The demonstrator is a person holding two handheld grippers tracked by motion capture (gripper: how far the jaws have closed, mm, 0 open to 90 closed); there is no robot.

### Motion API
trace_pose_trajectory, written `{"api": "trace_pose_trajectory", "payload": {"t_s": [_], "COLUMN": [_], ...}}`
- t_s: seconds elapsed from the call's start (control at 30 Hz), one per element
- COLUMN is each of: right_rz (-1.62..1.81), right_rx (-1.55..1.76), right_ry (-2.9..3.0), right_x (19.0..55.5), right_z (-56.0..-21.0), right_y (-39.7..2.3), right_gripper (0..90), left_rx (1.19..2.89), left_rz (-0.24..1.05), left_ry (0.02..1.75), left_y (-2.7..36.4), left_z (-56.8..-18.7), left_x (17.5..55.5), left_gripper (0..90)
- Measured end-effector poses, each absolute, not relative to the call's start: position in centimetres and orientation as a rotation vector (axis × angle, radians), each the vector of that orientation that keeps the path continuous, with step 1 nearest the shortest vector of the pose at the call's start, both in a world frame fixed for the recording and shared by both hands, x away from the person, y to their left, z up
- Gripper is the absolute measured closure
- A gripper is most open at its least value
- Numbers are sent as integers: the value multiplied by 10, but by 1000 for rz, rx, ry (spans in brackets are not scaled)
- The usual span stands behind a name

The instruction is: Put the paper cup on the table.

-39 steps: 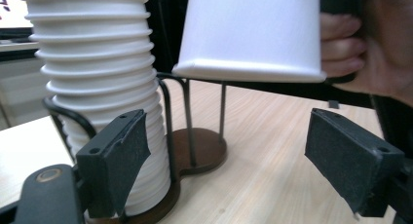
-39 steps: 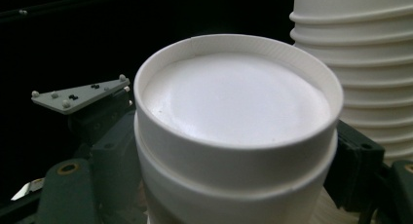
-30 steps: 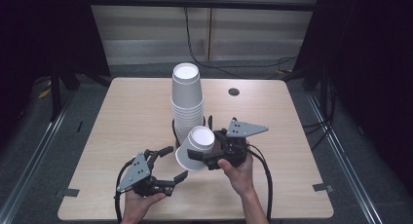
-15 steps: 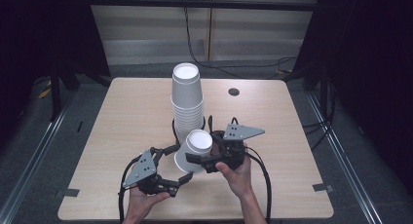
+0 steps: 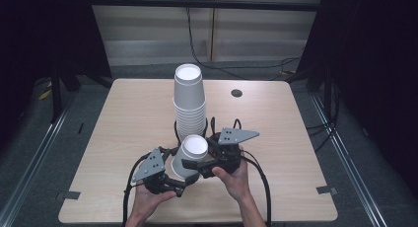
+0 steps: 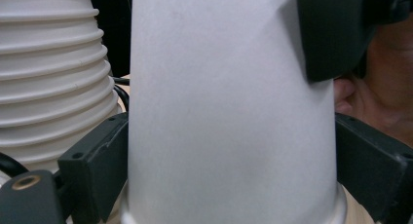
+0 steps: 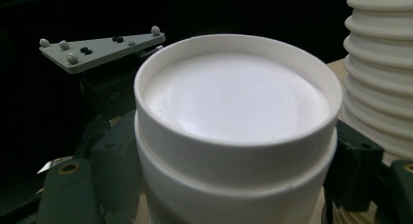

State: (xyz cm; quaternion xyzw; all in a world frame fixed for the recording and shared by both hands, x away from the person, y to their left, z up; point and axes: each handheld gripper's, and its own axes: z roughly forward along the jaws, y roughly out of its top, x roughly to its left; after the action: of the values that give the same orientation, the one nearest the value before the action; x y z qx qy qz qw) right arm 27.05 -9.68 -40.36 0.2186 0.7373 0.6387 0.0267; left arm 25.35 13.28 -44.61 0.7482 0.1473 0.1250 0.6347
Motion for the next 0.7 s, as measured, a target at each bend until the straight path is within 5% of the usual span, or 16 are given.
{"api": "trace_pose_trajectory", "payload": {"t_s": [0.7], "right_rz": [1976], "right_rx": [642], "right_ry": [2277], "right_x": [272], "right_z": [-402], "right_y": [-93], "right_gripper": [163], "left_rx": [1753], "left_rz": [264], "left_ry": [343], "left_y": [133], "left_z": [-445], "left_x": [255], "left_gripper": [151]}}
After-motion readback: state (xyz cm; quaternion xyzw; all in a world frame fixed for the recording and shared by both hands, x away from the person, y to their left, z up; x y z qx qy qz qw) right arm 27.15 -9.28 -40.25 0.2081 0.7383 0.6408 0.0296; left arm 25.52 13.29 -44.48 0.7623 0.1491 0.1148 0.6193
